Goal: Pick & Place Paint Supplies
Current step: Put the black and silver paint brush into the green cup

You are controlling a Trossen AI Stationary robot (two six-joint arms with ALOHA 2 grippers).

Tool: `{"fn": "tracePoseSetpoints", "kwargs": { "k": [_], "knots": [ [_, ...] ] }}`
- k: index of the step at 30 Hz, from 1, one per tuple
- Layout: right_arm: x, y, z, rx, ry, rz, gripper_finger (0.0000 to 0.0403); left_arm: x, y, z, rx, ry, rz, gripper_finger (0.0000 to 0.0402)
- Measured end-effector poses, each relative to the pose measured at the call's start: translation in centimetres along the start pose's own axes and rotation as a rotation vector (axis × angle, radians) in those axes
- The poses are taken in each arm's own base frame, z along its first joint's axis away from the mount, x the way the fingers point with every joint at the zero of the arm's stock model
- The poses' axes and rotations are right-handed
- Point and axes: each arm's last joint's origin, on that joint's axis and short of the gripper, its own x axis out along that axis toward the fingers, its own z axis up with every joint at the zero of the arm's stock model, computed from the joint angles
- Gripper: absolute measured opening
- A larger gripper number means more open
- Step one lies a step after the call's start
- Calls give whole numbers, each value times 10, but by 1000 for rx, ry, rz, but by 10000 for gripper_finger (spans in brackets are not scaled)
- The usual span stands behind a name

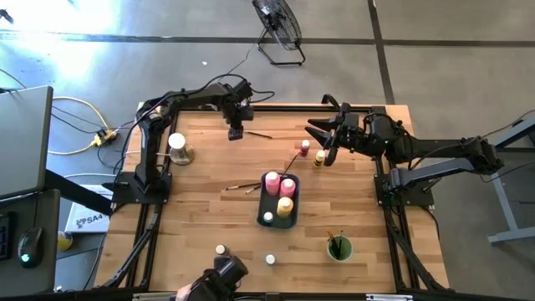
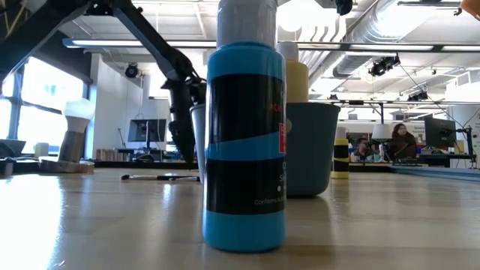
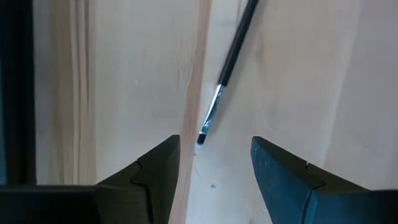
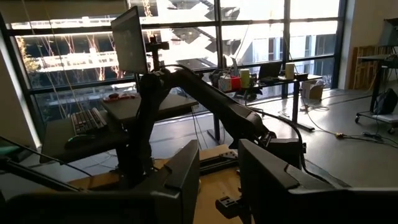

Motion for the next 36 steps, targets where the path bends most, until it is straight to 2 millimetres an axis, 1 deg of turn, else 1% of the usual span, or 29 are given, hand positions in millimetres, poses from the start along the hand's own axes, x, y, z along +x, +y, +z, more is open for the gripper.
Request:
{"fn": "tracePoseSetpoints", "kwargs": {
  "k": [8, 20, 23, 29, 36],
  "knots": [
    [0, 0, 0, 0, 0, 0, 105, 14, 3, -2, -59, 45, 12, 193],
    [0, 0, 0, -1, 3, 0, 105, 16, 4, 0, -56, 16, 18, 190],
    [0, 0, 0, -1, 3, 0, 105, 16, 4, 1, -55, 14, 17, 173],
    [0, 0, 0, -1, 3, 0, 105, 16, 3, 1, -53, 2, -2, 118],
    [0, 0, 0, -1, 3, 0, 105, 16, 2, 0, -57, 14, -13, 66]
  ]
}}
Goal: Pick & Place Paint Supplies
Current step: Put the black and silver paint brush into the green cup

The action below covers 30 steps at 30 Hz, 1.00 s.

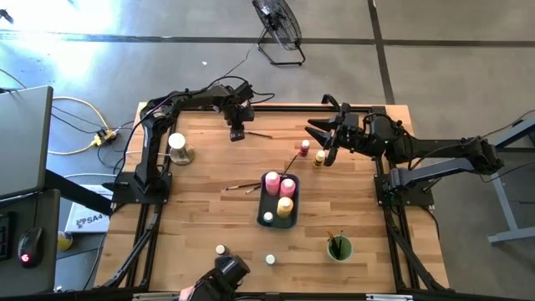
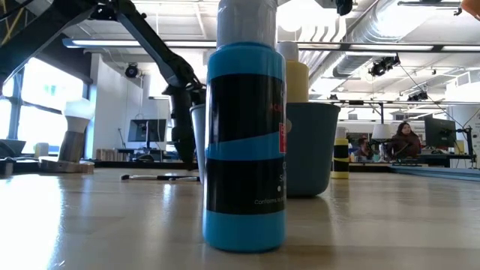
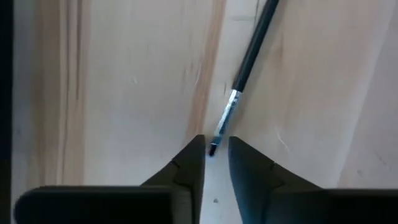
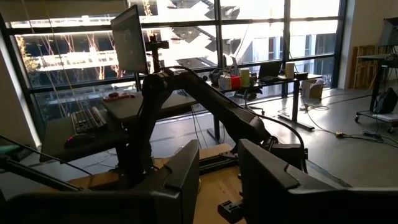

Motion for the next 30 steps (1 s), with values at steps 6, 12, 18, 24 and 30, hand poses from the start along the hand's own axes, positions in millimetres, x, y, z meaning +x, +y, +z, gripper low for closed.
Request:
{"fn": "tracePoseSetpoints", "kwargs": {
  "k": [6, 12, 18, 24, 30],
  "knots": [
    [0, 0, 0, 0, 0, 0, 105, 0, -2, -4, -7, 39, -24, 20],
    [0, 0, 0, 0, 0, 1, 105, 0, -4, -7, -13, 72, -42, 4],
    [0, 0, 0, 0, 0, 3, 105, 0, -4, -7, -35, 71, -39, 1],
    [0, 0, 0, 0, 0, 3, 105, 0, -4, -7, -67, 74, -40, 1],
    [0, 0, 0, 0, 0, 3, 105, -5, -8, -12, -104, 120, -59, 0]
  ]
}}
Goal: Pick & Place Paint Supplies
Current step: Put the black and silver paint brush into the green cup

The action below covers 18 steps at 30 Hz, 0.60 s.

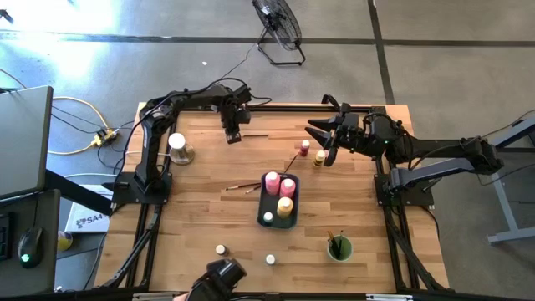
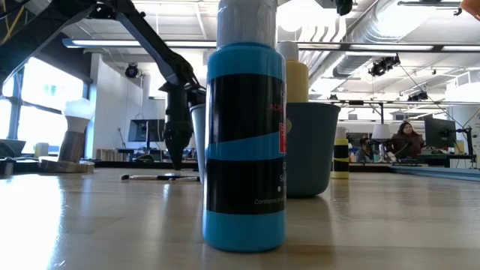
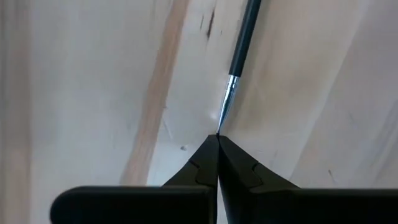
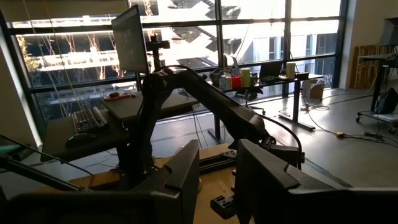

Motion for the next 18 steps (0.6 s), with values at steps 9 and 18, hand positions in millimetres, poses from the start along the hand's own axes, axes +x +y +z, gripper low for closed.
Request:
{"fn": "tracePoseSetpoints", "kwargs": {
  "k": [9, 18],
  "knots": [
    [0, 0, 0, -2, 0, 0, 105, -31, -6, -3, 7, -57, 37, 0],
    [0, -2, 0, -59, -3, -56, 105, -67, -17, -12, -9, -111, 62, 0]
  ]
}}
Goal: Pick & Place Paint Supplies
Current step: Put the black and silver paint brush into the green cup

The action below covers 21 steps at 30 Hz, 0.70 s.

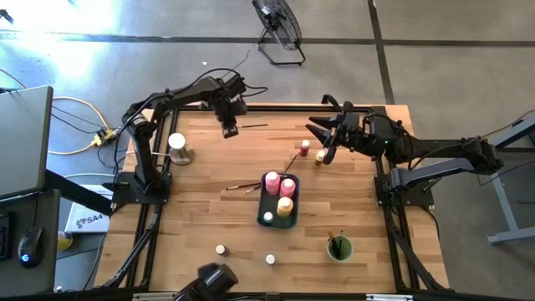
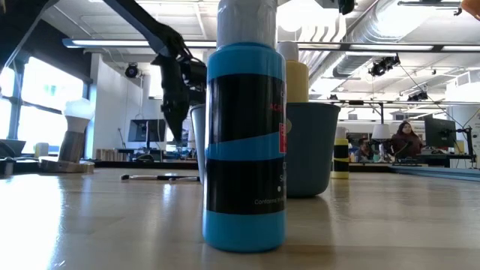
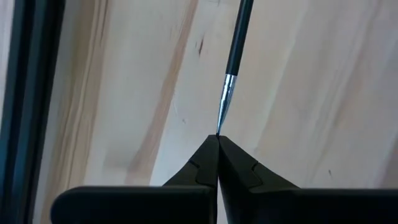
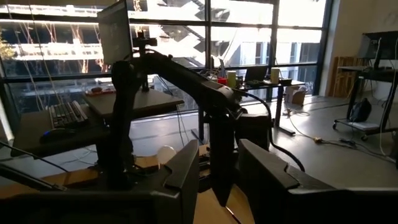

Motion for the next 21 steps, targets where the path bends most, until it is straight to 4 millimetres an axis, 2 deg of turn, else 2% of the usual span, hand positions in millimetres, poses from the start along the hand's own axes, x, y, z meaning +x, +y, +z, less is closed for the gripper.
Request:
{"fn": "tracePoseSetpoints", "kwargs": {
  "k": [5, 8, 12, 16, 21],
  "knots": [
    [0, 0, 0, -70, 0, 0, 105, -26, -7, -6, -63, 24, -11, 0],
    [0, 0, 0, -104, 0, 0, 105, -44, -13, -2, -110, 62, -12, 0],
    [0, 0, 0, -128, 0, -1, 105, -69, -30, 12, -65, 51, 33, 0],
    [0, 1, 0, -148, -1, 3, 105, -94, -52, 32, 16, -45, 52, 0],
    [-2, 7, -2, -280, 21, 14, 105, -127, -81, 49, 65, -166, 62, 0]
  ]
}}
